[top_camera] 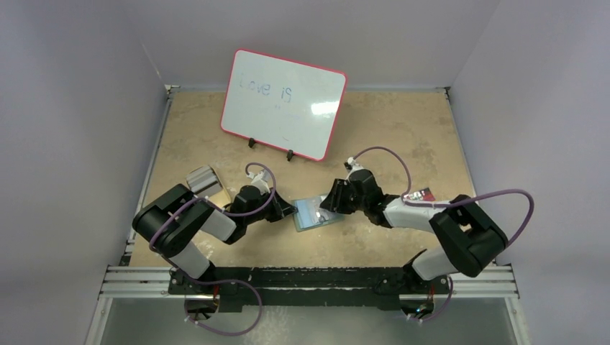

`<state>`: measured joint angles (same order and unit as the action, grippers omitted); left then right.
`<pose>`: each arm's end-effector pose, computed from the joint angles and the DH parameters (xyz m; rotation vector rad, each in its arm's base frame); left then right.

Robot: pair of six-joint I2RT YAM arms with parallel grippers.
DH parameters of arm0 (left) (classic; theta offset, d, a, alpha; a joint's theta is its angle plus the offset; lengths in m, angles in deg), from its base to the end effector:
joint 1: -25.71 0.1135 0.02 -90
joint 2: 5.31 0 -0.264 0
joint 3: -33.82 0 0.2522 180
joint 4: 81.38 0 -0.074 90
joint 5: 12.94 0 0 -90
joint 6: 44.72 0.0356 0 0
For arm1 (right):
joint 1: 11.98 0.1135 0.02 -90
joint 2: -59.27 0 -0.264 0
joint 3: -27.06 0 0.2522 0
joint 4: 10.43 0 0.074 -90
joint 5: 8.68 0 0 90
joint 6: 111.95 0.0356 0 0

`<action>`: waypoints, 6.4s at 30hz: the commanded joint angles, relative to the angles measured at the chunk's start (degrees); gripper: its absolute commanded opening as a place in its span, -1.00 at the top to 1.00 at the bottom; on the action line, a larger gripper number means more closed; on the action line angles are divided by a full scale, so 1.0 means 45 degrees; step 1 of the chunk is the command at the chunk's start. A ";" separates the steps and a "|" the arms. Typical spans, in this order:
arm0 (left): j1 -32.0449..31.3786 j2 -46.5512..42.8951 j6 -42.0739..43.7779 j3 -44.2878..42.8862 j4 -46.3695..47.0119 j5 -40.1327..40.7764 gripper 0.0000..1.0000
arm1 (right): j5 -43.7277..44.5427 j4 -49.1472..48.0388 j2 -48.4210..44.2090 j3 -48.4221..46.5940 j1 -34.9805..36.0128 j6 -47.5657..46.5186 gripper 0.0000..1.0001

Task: Put the credit cards into the card holder
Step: Insert the credit card into the card holder, then turn over the card slot in the card holder.

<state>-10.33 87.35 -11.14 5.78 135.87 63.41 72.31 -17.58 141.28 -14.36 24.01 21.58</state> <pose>0.1865 -0.1461 0.0994 -0.2389 2.2636 -1.1853 0.2119 0.1608 0.1507 0.0542 2.3102 0.9343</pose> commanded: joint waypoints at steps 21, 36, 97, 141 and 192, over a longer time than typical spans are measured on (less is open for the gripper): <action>-0.0059 -0.0359 0.1359 -0.1288 -0.2407 -0.0284 1.00 | -0.0868 -0.1693 0.0972 -0.0488 0.1378 0.0067 0.35; -0.0059 -0.1184 0.1445 -0.1979 -0.3644 -0.1702 0.92 | -0.0910 -0.0880 0.0089 -0.0494 0.1378 -0.0743 0.27; -0.0743 -0.1722 0.1388 -0.2870 -0.3546 -0.2039 0.47 | 0.2187 0.0057 -0.0101 -0.0192 0.1456 -0.0504 0.55; -0.0749 -0.2947 0.1715 -0.2921 -0.4928 -0.1471 1.00 | 0.0906 -0.1532 0.0779 -0.0020 0.1593 -0.0134 0.49; -0.0911 -0.3626 0.2754 -0.4286 -0.8659 0.0178 1.00 | 0.2466 0.2200 -0.0349 -0.2132 0.2814 0.0584 0.11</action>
<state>-14.19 72.66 -0.04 -11.07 95.91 63.82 79.87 -10.67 141.13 -21.79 36.41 24.96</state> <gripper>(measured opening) 0.022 0.466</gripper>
